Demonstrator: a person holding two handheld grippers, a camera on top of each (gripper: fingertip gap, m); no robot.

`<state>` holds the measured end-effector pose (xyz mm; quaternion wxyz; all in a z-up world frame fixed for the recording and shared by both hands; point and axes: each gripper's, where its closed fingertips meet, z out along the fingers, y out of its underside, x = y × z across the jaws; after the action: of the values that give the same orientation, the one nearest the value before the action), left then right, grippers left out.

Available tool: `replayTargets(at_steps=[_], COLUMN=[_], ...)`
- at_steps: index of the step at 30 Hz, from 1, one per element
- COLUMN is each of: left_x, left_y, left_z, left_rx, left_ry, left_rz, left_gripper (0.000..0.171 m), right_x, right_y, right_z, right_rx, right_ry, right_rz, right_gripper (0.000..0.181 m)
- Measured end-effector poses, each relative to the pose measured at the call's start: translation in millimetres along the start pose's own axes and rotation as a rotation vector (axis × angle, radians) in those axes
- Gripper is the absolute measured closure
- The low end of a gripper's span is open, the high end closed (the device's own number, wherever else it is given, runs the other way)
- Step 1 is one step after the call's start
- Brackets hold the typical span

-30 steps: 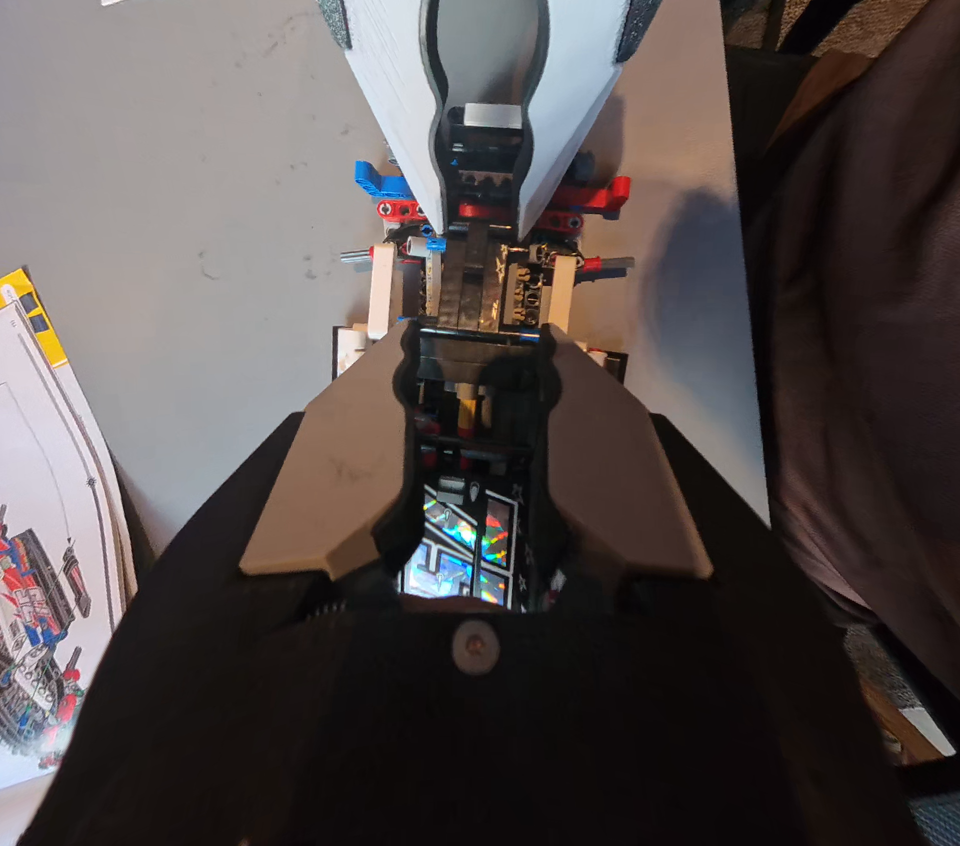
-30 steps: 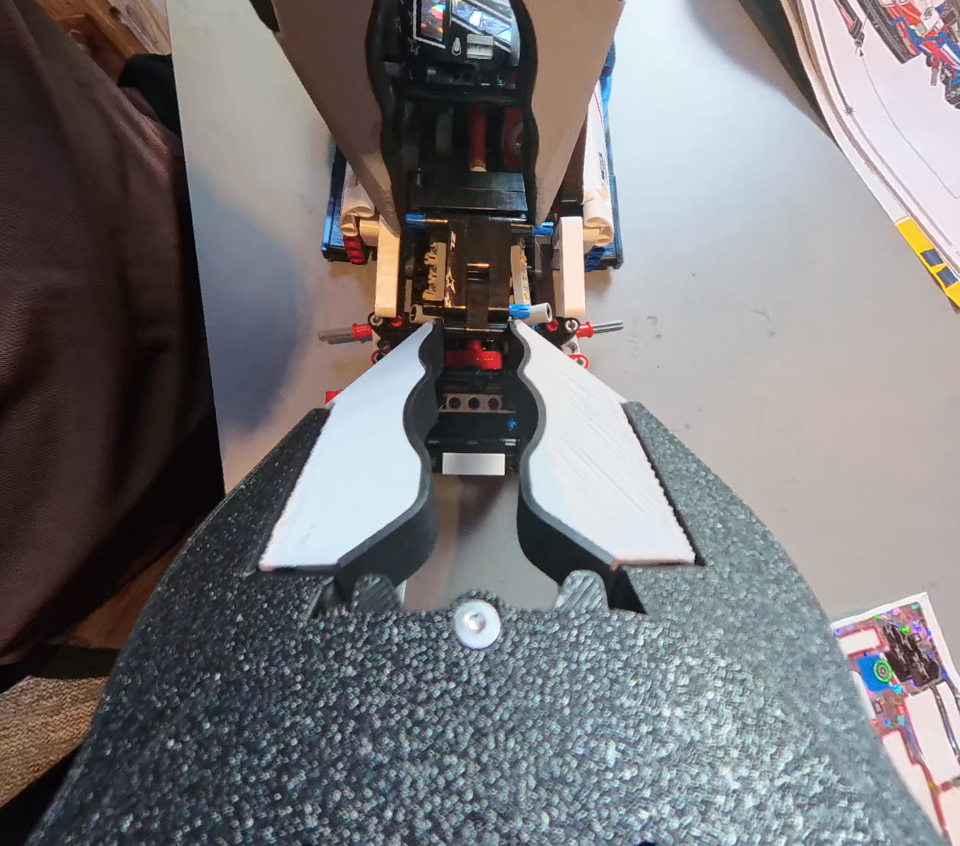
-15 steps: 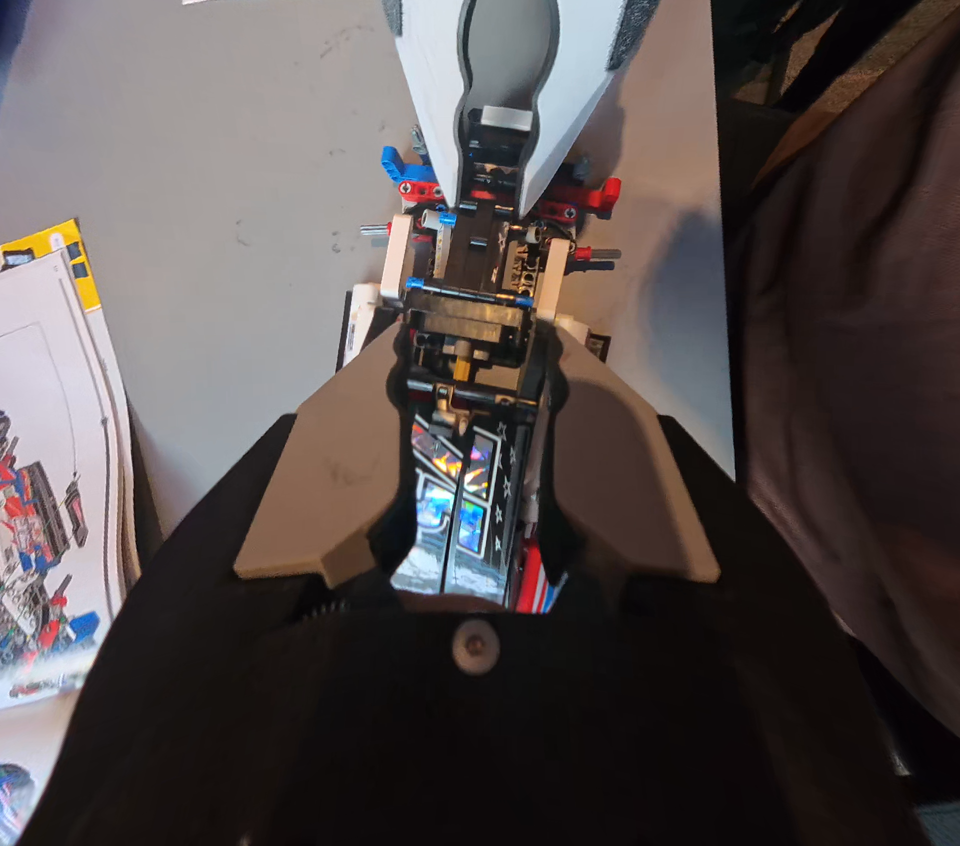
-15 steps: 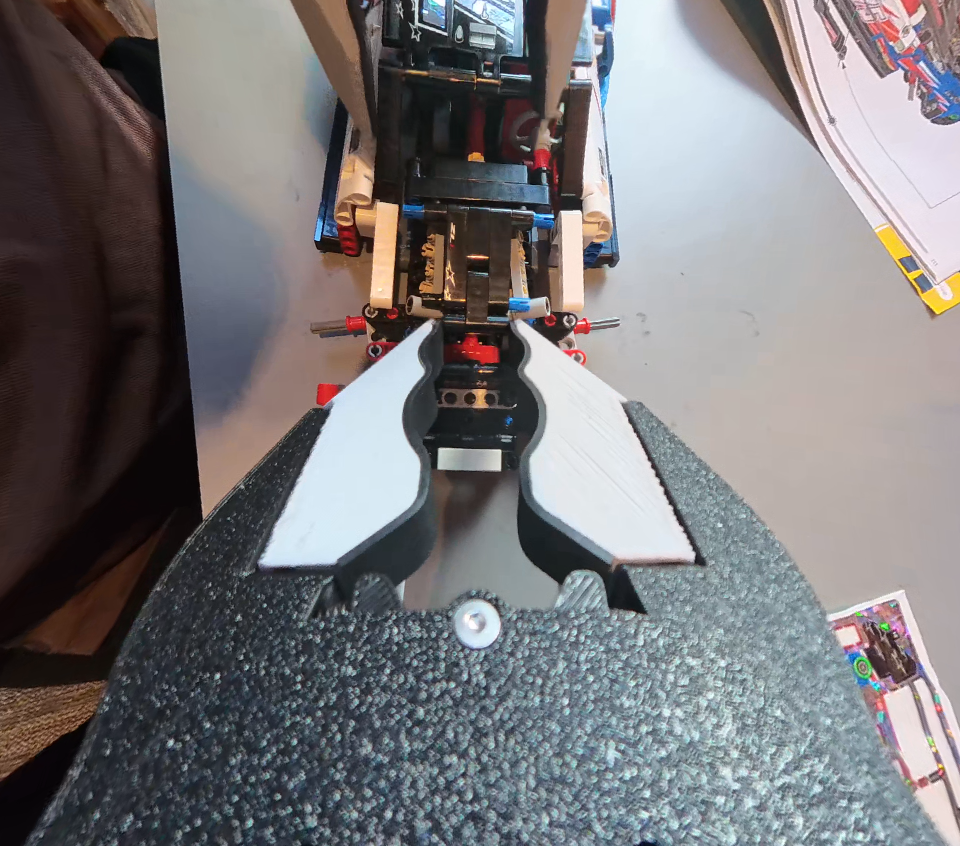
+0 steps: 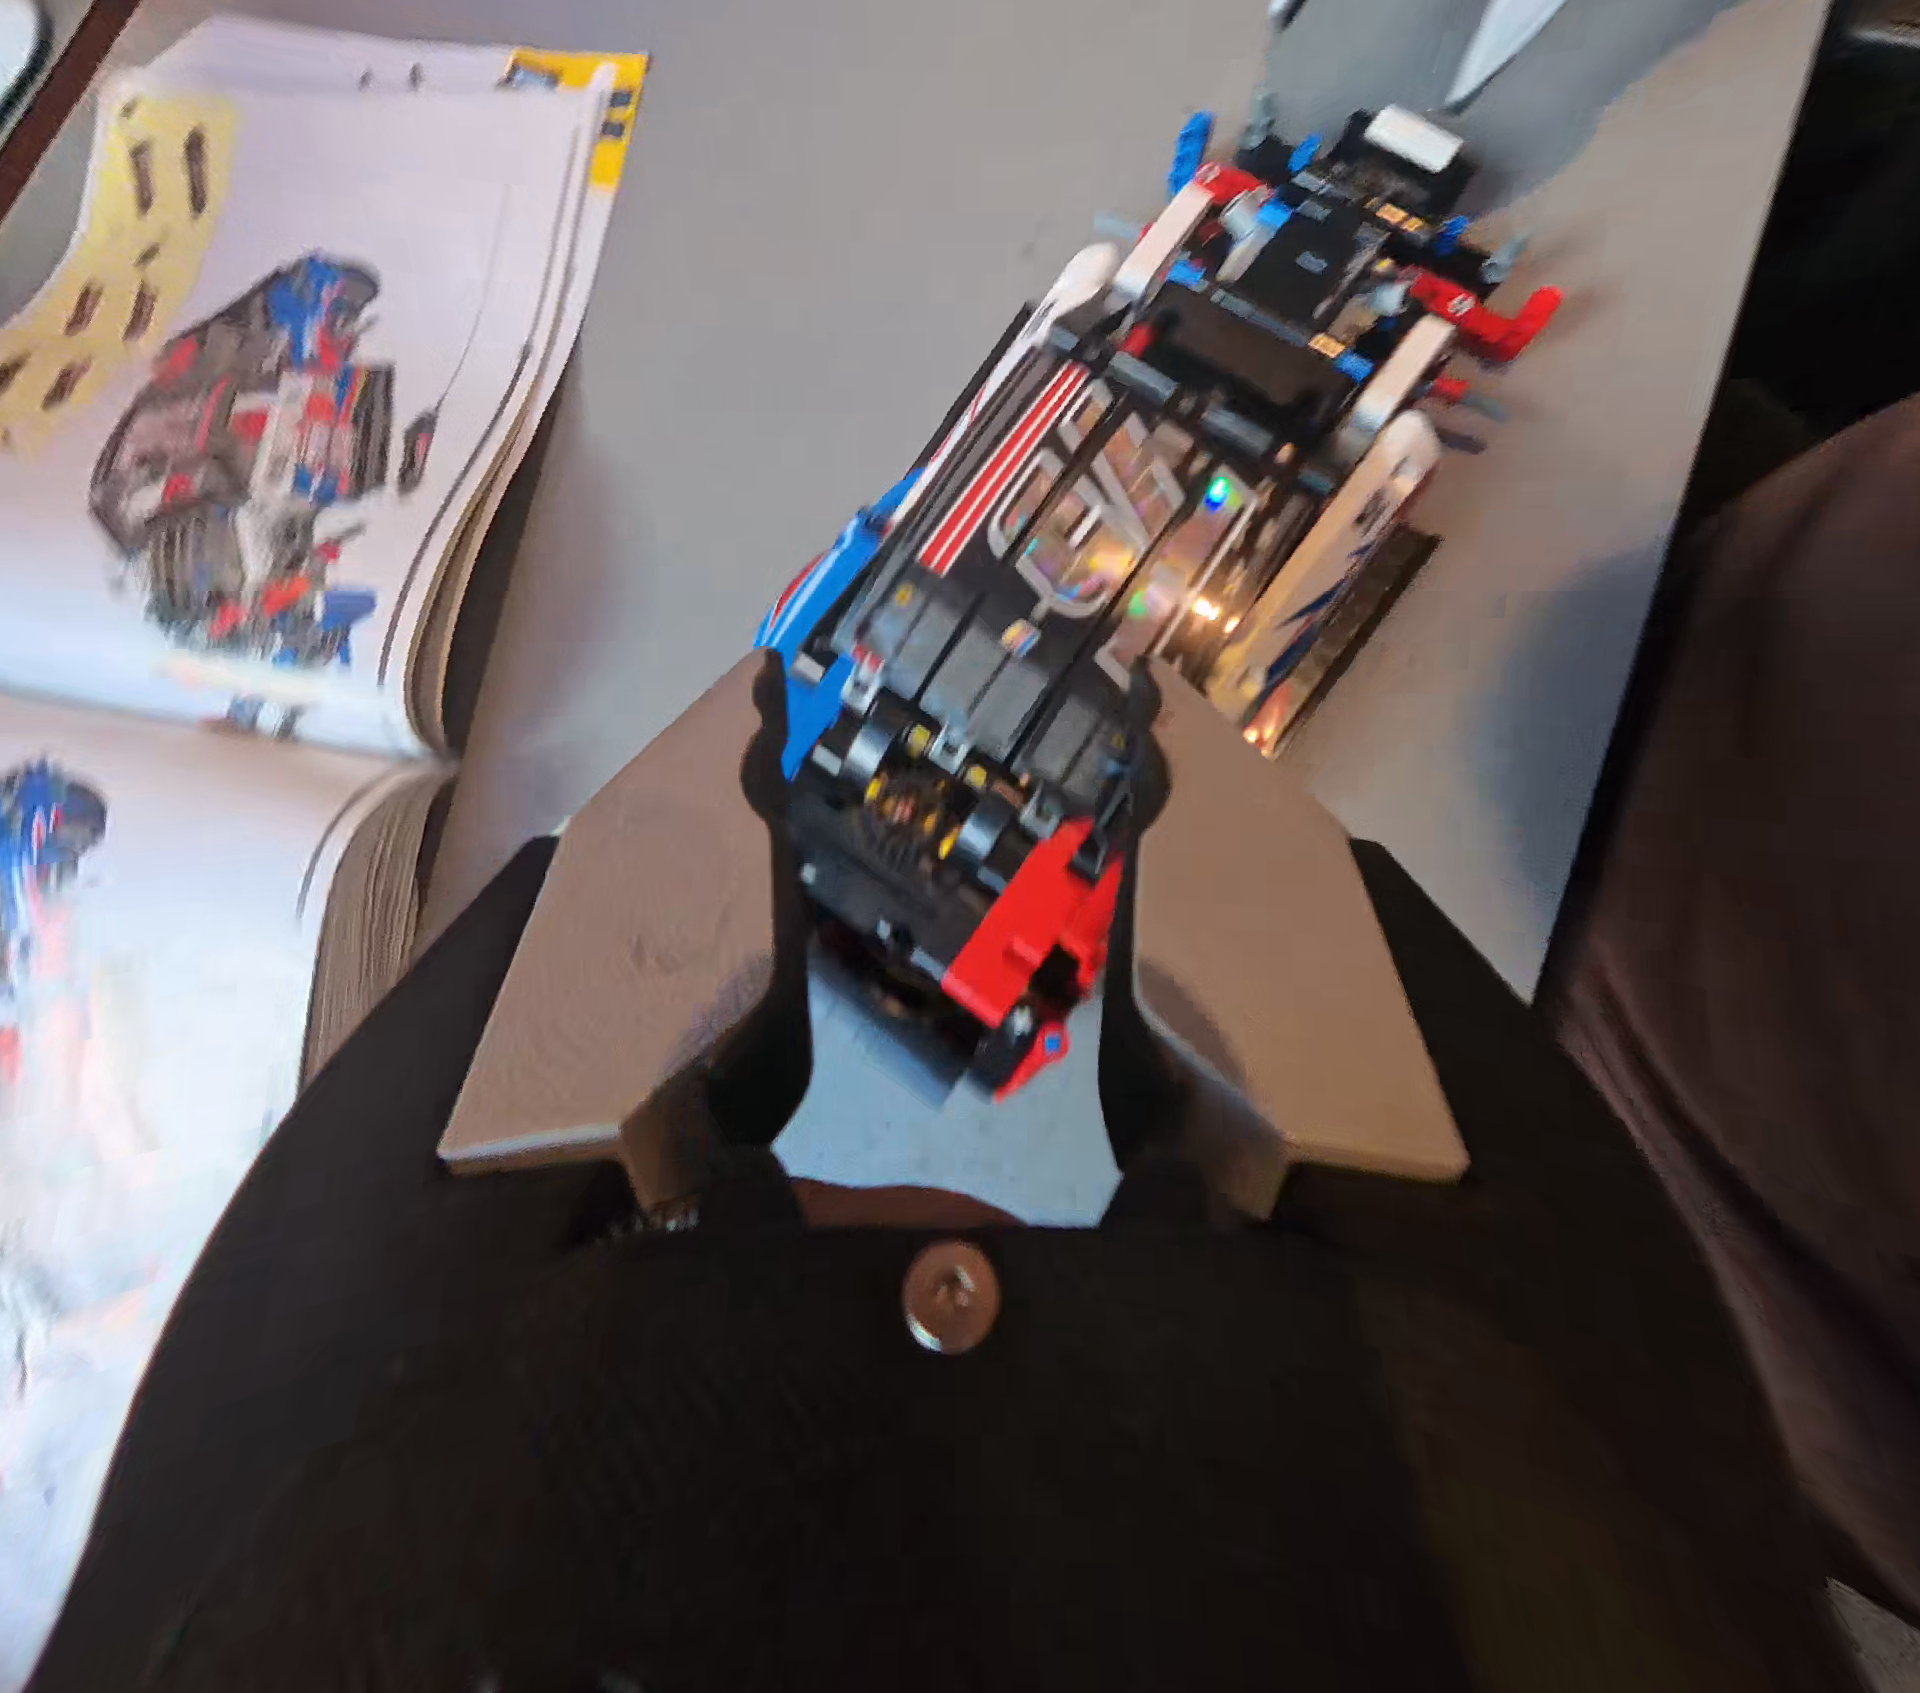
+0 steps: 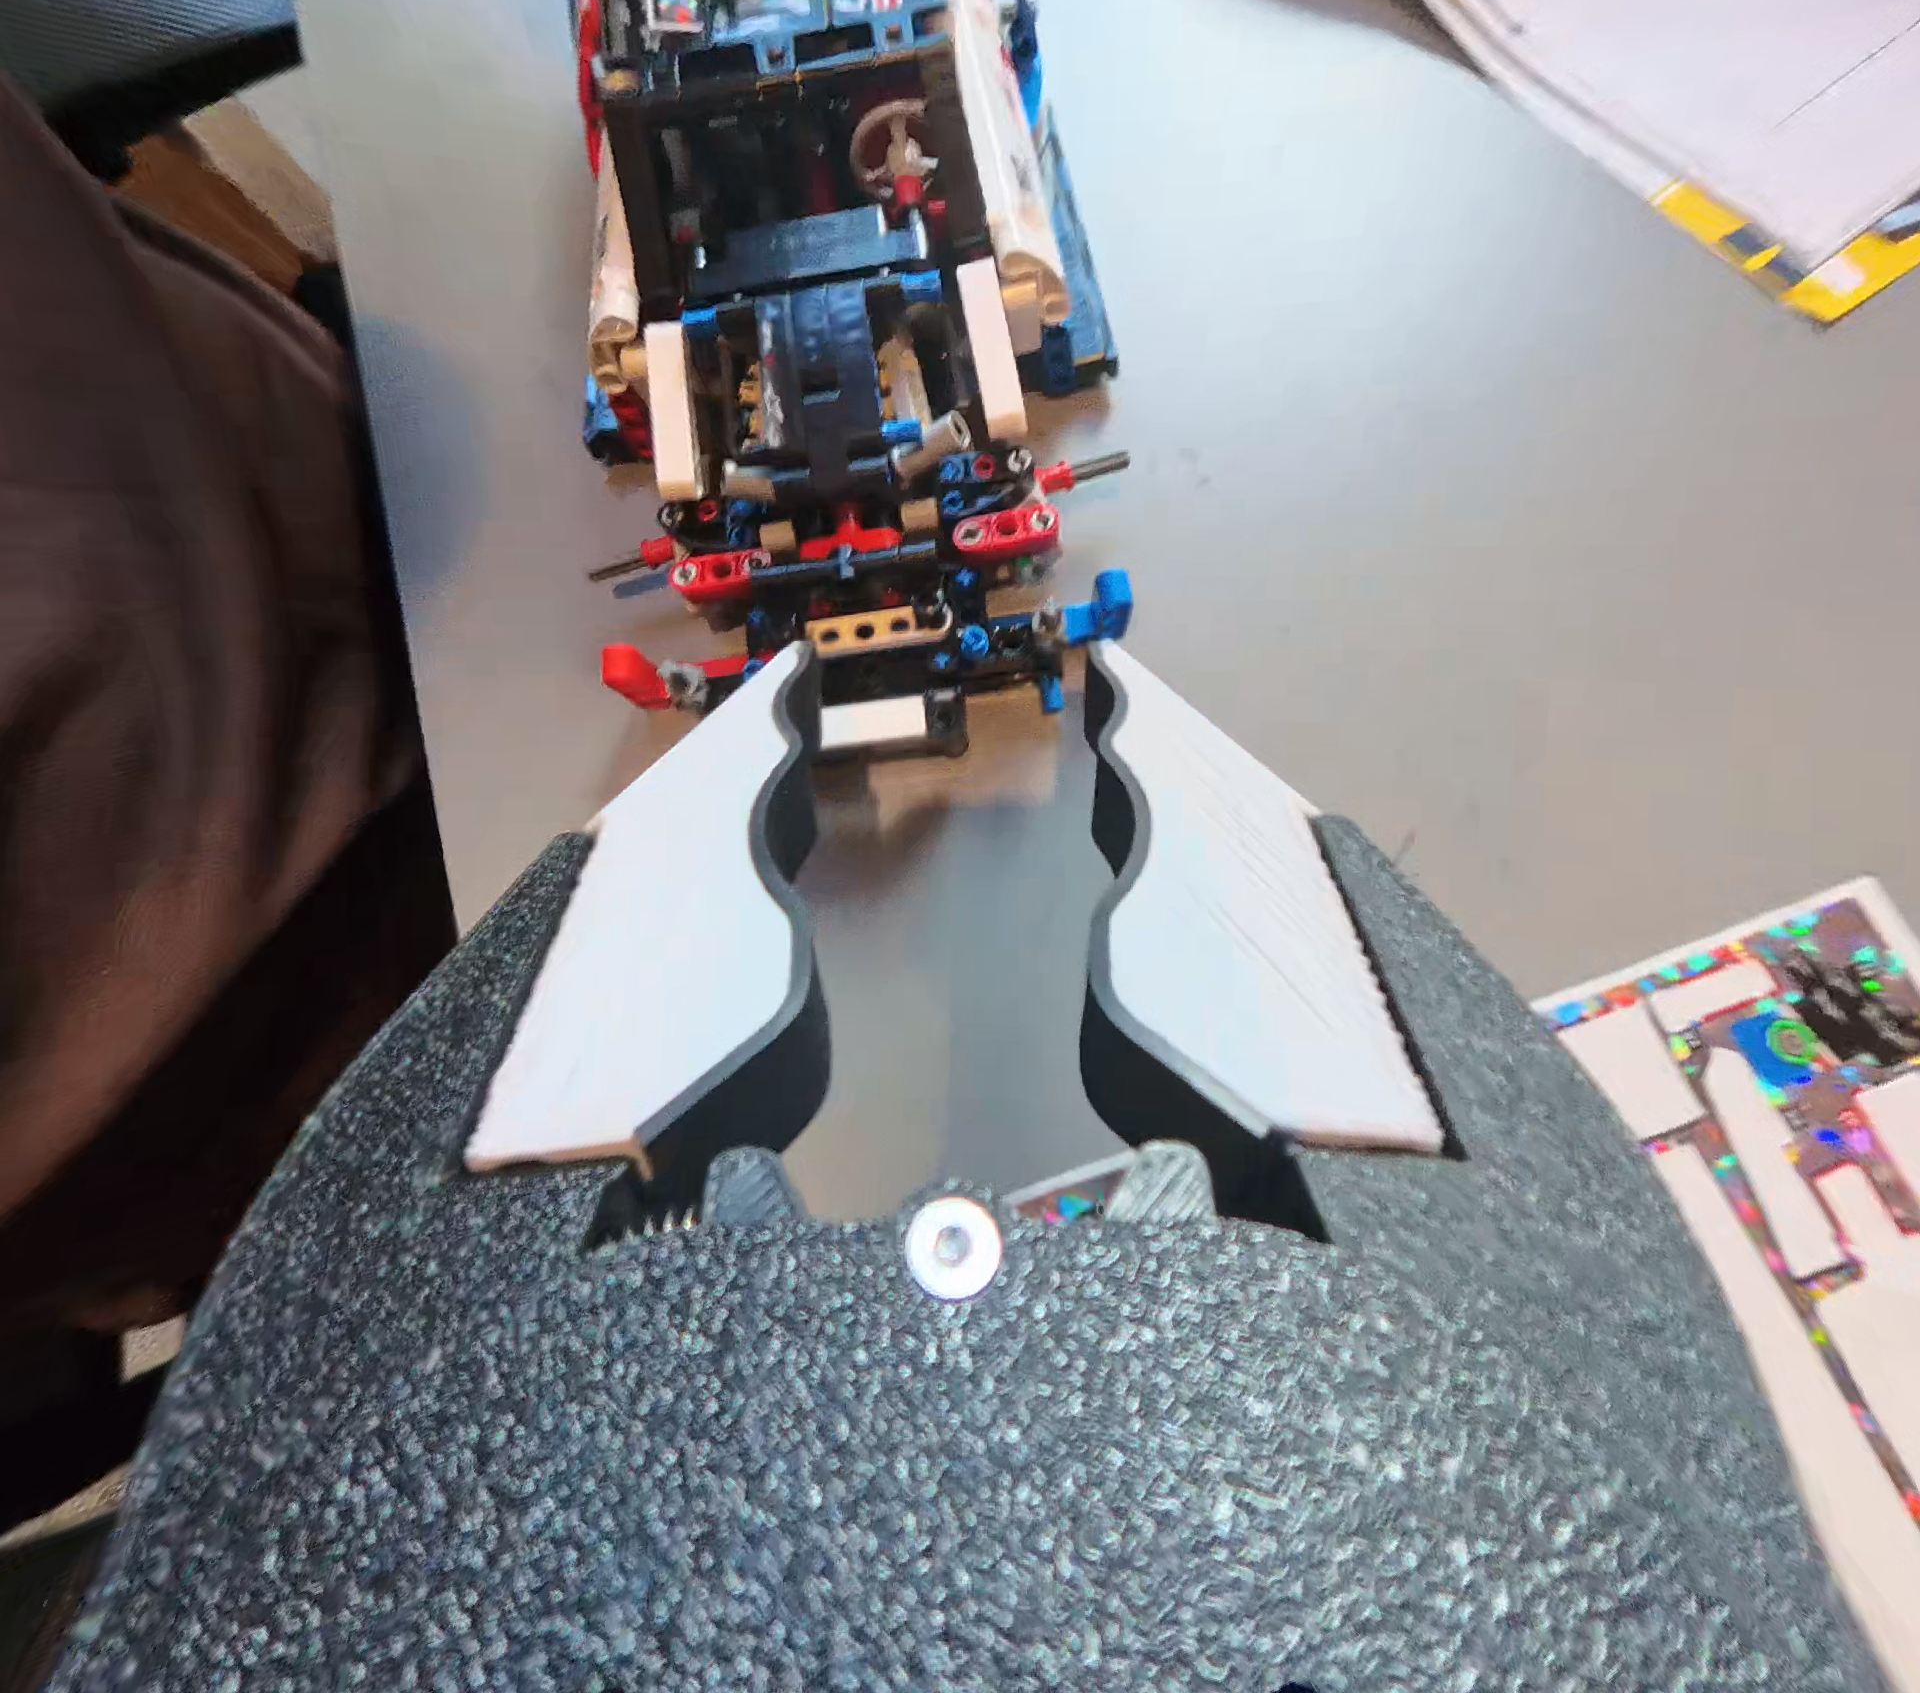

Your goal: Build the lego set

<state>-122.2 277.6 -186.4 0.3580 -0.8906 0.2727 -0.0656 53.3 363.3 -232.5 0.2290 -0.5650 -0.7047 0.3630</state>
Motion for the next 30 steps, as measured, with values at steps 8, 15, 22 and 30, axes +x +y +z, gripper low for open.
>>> replayTargets(at_steps=[8, 15, 22, 30], left_x=[-18.6, 0.8, -15.4, -5.0], left_y=[78.7, 87.4, 115.6, 86.6], left_z=[-20.3, -15.3, -29.0, 37.1], left_rx=[-0.048, 0.049, -0.06, -0.171], left_ry=[-0.021, 0.175, 0.025, -0.005], left_rz=[-0.233, -0.36, -0.295, -0.092], left_gripper=[0.099, 0.12, 0.115, 0.131], right_x=[-8.2, -33.6, -53.0, -82.2], right_y=[22.1, 33.8, 39.2, 55.2], right_z=[11.1, 22.4, 20.2, 8.6], right_rx=[-0.045, -0.143, -0.128, -0.182], right_ry=[-0.089, -0.129, -0.072, -0.036], right_rz=[0.034, -0.021, -0.014, -0.069], right_gripper=[0.118, 0.114, 0.118, 0.13])
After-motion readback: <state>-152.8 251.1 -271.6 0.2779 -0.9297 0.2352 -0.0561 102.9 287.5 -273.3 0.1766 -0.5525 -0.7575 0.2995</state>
